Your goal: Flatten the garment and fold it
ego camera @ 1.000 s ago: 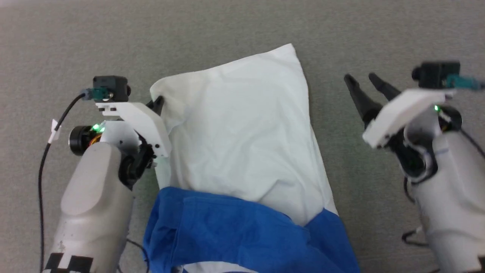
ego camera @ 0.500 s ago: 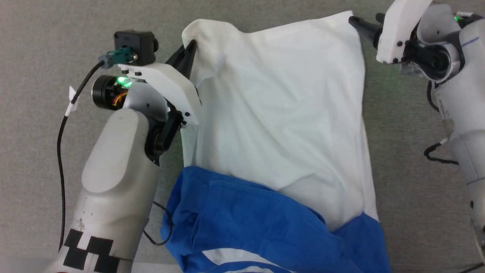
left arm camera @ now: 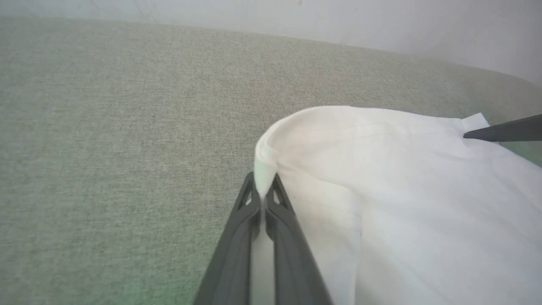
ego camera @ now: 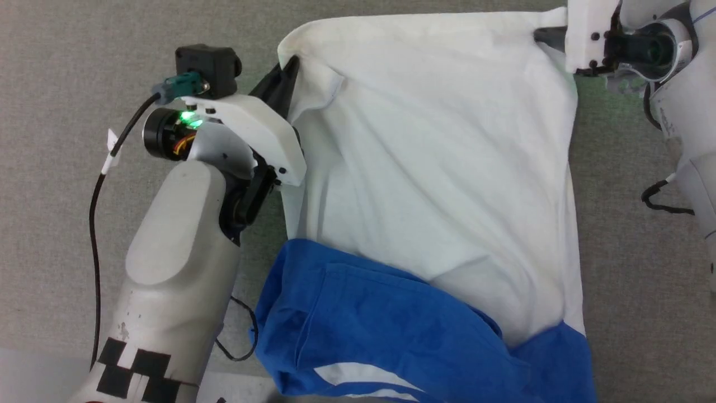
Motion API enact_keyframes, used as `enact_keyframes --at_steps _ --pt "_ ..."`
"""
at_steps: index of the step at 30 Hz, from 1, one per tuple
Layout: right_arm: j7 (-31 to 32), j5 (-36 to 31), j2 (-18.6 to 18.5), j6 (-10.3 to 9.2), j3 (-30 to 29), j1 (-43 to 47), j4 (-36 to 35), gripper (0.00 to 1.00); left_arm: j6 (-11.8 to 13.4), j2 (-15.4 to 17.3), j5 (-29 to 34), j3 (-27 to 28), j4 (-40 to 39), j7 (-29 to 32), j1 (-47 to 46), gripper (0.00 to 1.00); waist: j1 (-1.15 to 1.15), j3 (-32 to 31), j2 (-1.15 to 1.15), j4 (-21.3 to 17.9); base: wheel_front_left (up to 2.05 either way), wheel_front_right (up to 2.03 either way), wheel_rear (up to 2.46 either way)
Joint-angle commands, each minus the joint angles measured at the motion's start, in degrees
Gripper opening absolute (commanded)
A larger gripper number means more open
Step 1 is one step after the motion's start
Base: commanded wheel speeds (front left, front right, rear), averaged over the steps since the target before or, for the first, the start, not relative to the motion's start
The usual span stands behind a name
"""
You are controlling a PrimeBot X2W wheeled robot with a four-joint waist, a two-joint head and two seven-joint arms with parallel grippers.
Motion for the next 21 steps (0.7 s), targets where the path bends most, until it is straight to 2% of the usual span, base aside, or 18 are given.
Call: enact_keyframes --at_steps 1,5,13,21 --pt "3.1 0.8 1.6 -0.04 2.0 6.0 3.6 0.0 -0.3 0.3 -0.4 0.0 0.4 -0.2 -0.8 0.0 0.01 -0.2 0.0 -0.4 0.0 0.0 0.0" --pt "0.2 2.0 0.9 -0.04 2.7 6.1 1.3 0.0 -0.5 0.5 -0.7 -0.1 1.7 -0.2 -1.1 0.0 0.01 -1.3 0.0 -0.9 0.0 0.0 0.0" --pt "-12.8 3.3 -3.5 -0.04 4.6 5.9 -4.6 0.0 -1.3 2.6 0.3 -0.8 5.9 -0.8 -3.9 0.0 0.01 -6.5 0.0 -3.3 0.0 0.0 0.0" --pt "-24.5 1.1 -6.6 -0.04 5.8 1.5 -6.3 0.0 -2.5 5.7 2.8 -1.7 12.2 -3.4 -12.2 0.0 0.01 -8.8 0.0 -6.0 0.0 0.0 0.0"
